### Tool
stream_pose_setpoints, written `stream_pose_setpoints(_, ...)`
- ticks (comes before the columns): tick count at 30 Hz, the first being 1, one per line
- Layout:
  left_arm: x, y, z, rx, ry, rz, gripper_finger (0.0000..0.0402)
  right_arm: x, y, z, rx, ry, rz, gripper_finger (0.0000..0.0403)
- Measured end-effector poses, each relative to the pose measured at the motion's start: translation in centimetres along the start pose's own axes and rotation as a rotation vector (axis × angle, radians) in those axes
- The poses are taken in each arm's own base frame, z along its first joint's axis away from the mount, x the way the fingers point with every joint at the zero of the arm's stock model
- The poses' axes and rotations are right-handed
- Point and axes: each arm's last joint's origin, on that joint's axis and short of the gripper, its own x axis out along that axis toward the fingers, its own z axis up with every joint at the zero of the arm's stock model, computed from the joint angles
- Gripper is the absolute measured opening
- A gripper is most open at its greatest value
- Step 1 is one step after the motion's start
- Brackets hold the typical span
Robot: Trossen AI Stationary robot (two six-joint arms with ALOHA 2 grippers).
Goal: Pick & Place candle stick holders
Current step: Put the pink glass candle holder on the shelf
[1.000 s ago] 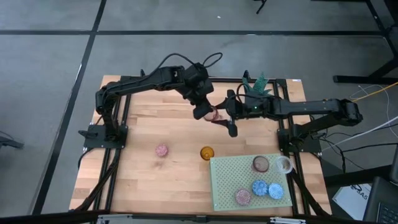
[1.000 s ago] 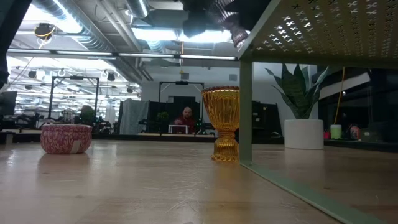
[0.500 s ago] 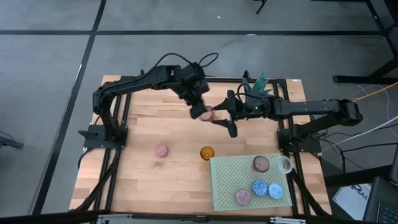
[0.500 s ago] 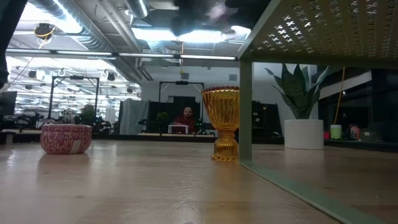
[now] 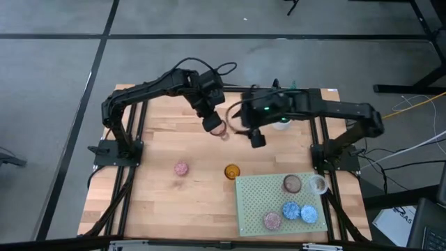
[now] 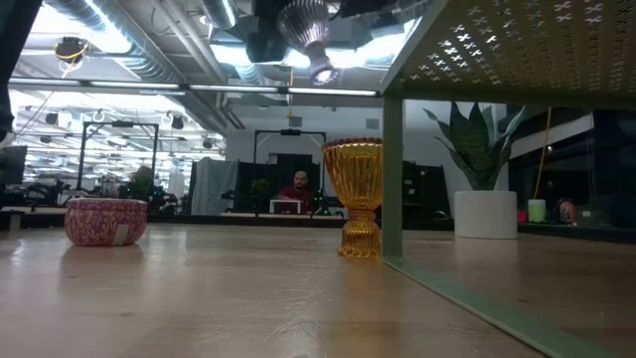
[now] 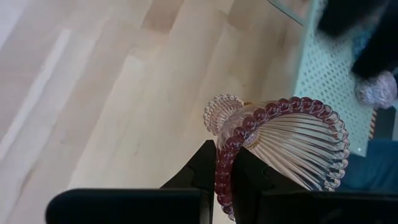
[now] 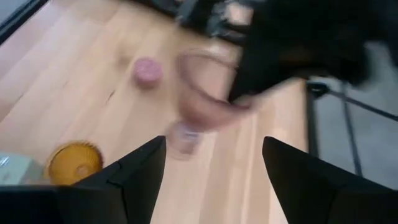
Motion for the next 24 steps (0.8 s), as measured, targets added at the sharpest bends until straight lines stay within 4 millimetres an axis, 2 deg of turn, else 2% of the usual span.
stream_pose_setpoints(5,-0.1,0.2,0.0,-0.017,-0.001,0.012,0.0019,3.3,-0.5,1.5,-0.073,0.107,0.069,0.0271)
stream_pose_setpoints(11,-0.4,0.8,-0.5,-0.046,0.04,0.069,0.002,4.9,-0.8,2.7,-0.137,0.131,0.057,0.0258)
stream_pose_setpoints(14,-0.4,1.0,-0.6,-0.052,0.048,0.116,0.002,5.1,-0.8,2.8,-0.16,0.16,-0.003,0.0246)
stream_pose_setpoints(18,-0.4,1.9,-1.0,-0.073,0.087,0.232,0.002,4.3,-0.8,3.2,-0.161,0.131,-0.019,0.0232)
stream_pose_setpoints(24,-1.0,3.0,-0.8,-0.106,0.081,0.233,0.0021,4.0,-0.4,3.9,-0.175,0.077,-0.037,0.0216)
